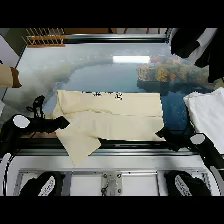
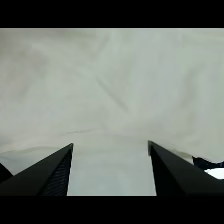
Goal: Fold the clothes and pants, and hang the long-sleeved shirts on hangers.
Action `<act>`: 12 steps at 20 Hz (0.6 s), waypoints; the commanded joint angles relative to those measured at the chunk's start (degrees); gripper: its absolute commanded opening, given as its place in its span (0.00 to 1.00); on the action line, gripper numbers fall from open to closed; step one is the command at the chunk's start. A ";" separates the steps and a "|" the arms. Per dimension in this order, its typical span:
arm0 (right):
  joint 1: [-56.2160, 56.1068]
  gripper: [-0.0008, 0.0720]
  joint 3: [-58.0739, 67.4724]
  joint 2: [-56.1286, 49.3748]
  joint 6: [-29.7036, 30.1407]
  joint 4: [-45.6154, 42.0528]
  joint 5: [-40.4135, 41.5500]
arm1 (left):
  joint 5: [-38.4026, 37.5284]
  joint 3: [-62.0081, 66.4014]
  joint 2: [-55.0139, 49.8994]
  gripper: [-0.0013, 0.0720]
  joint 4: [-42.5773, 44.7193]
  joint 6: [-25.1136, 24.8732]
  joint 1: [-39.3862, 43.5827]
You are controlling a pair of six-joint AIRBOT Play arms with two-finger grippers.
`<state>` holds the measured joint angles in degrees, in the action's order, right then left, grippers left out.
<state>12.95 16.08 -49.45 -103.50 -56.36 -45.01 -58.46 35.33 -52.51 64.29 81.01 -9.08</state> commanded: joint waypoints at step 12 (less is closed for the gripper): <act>-2.08 0.02 -0.35 -1.31 1.75 1.14 6.01 | -9.33 -7.72 3.41 0.69 7.67 8.59 -14.51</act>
<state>10.94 15.68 -50.78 -102.59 -55.42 -39.13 -65.82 31.97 -50.94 70.65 87.48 -18.00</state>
